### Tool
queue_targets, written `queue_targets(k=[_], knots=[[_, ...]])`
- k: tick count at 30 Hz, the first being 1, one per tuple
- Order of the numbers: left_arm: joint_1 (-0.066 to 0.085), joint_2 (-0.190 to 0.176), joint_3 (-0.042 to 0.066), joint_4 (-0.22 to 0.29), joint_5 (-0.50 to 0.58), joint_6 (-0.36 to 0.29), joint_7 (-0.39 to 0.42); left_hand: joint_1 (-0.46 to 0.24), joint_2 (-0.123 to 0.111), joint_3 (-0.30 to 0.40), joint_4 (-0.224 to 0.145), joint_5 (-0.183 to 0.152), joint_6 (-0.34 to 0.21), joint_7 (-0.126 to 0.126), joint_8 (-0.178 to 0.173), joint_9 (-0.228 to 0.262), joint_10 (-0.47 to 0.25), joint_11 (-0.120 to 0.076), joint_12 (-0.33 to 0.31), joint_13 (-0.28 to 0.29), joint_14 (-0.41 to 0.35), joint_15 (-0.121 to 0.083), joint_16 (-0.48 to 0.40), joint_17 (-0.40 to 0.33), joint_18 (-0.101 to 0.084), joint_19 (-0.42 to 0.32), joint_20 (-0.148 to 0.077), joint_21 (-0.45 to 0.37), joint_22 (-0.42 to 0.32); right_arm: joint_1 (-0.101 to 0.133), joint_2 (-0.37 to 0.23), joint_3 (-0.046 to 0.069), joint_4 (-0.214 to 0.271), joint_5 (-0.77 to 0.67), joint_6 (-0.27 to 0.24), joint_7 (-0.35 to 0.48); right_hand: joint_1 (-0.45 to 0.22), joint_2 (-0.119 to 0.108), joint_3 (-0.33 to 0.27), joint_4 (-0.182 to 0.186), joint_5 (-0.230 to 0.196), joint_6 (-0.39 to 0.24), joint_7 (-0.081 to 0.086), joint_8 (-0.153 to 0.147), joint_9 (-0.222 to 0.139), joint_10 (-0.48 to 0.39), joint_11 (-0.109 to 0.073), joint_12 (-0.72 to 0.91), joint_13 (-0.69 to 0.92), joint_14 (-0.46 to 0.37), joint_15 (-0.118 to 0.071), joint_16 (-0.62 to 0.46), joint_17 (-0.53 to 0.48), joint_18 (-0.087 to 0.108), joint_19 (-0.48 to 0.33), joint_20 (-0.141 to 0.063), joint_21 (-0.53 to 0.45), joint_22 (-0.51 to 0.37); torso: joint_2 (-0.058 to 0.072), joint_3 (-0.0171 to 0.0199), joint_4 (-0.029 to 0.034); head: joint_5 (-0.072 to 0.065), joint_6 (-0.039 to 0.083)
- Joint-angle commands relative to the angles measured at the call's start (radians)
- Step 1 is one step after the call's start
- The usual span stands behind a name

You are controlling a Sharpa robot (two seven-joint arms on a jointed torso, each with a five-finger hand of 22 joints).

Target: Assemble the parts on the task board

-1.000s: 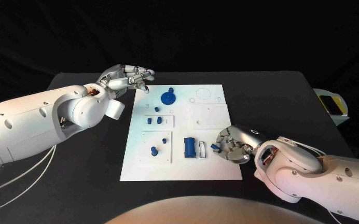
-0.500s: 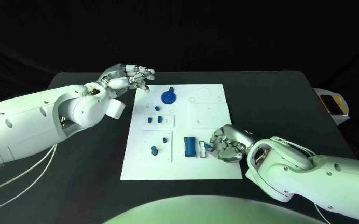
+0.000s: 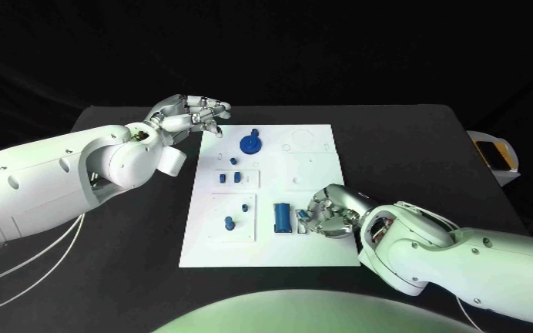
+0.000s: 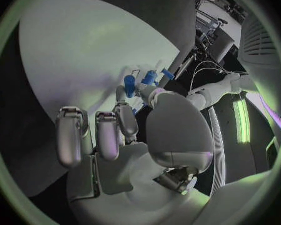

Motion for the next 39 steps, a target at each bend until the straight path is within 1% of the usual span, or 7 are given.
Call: queue_targets(k=[1,8,11,20,22,27,39], knots=[[0.001,0.000,0.001,0.004,0.002,0.018,0.003,0.002,0.001,0.002,0.002,-0.004,-0.007,0.002,-0.001,0.001,-0.003,0.000,0.004,0.001,-0.008,-0.001,0.000,0.001,0.013,0.005,0.003,-0.005,-0.001,-0.001,0.005,0.000,-0.004,0.007,0.018,-0.006,-0.014,-0.002,-0.009,0.002,-0.002,0.011,-0.005,-0.005,-0.003,0.009,0.000,0.008,0.024,0.083,-0.004,0.006,0.148,-0.007,0.048,-0.007,-0.001,0.222,0.000,-0.0002,0.0007,0.001,-0.003],[0.001,-0.002,0.001,0.005,0.002,0.020,-0.001,0.001,0.002,0.002,0.003,-0.004,-0.007,0.002,-0.001,0.001,-0.004,0.001,0.004,0.001,-0.008,-0.001,0.000,0.001,0.013,0.005,0.003,-0.005,-0.001,-0.001,0.012,0.001,-0.010,0.008,0.043,-0.009,-0.030,-0.011,-0.036,0.011,-0.015,0.015,-0.006,-0.005,-0.003,0.013,-0.001,0.013,0.029,0.083,-0.004,0.006,0.148,-0.007,0.048,-0.006,-0.001,0.222,-0.001,-0.0009,-0.0003,0.002,-0.005],[0.001,-0.003,0.001,0.005,0.002,0.020,-0.002,-0.001,0.000,0.001,0.005,-0.004,-0.017,0.004,-0.006,-0.001,-0.009,0.002,0.003,0.001,-0.008,0.000,0.000,0.002,0.013,0.006,0.004,-0.007,-0.002,-0.001,0.013,0.001,-0.011,0.008,0.045,-0.008,-0.045,-0.015,-0.066,0.024,0.027,0.019,-0.007,-0.005,-0.002,0.017,-0.002,0.018,0.034,0.083,-0.005,0.007,0.150,-0.008,0.049,-0.007,0.002,0.223,-0.001,-0.0007,-0.0004,0.002,-0.006],[0.001,-0.004,0.001,0.006,0.002,0.023,-0.004,-0.001,0.000,0.001,0.005,-0.004,-0.018,0.004,-0.007,-0.001,-0.009,0.003,0.003,0.001,-0.008,0.001,0.000,0.002,0.013,0.006,0.004,-0.007,-0.002,-0.001,0.015,0.001,-0.014,0.008,0.038,-0.010,-0.066,-0.011,-0.109,0.052,0.011,0.022,-0.007,-0.006,-0.003,0.019,-0.002,0.020,0.037,0.083,-0.005,0.007,0.149,-0.007,0.048,-0.008,0.001,0.222,-0.001,-0.0010,-0.0003,0.001,-0.005],[0.001,-0.004,0.001,0.006,0.002,0.023,-0.004,-0.001,0.000,0.001,0.005,-0.004,-0.018,0.004,-0.007,-0.001,-0.009,0.003,0.003,0.001,-0.008,0.001,0.000,0.002,0.013,0.006,0.004,-0.007,-0.002,-0.001,0.015,0.001,-0.015,0.008,0.037,-0.008,-0.075,-0.013,-0.134,0.068,0.026,0.023,-0.007,-0.007,-0.003,0.019,-0.002,0.020,0.038,0.083,-0.005,0.006,0.149,-0.007,0.048,-0.008,0.000,0.222,-0.001,-0.0010,-0.0005,0.001,-0.005],[0.001,-0.003,0.001,0.004,-0.001,0.022,-0.006,-0.001,0.000,0.001,0.005,-0.004,-0.018,0.004,-0.007,-0.001,-0.009,0.003,0.003,0.001,-0.008,0.001,0.000,0.002,0.013,0.006,0.004,-0.007,-0.002,-0.001,0.015,0.001,-0.016,0.008,0.028,0.007,-0.111,-0.028,-0.219,0.091,-0.034,0.022,-0.009,-0.009,-0.003,0.016,-0.003,0.015,0.036,0.082,-0.006,0.005,0.147,-0.006,0.046,-0.008,-0.005,0.221,0.000,-0.0009,-0.0012,-0.001,-0.005],[0.001,-0.004,0.001,0.003,-0.003,0.024,-0.007,-0.004,0.002,0.001,0.008,-0.004,-0.019,0.005,-0.007,-0.001,-0.010,0.003,0.004,0.001,-0.008,0.001,0.000,0.002,0.013,0.006,0.004,-0.008,-0.002,-0.001,0.011,0.001,-0.011,0.010,0.022,0.024,-0.132,-0.010,-0.257,0.092,-0.066,0.020,-0.009,-0.010,-0.002,0.012,-0.003,0.008,0.032,0.082,-0.005,0.005,0.146,-0.006,0.045,-0.008,-0.008,0.220,-0.001,-0.0002,-0.0008,-0.001,-0.007]])
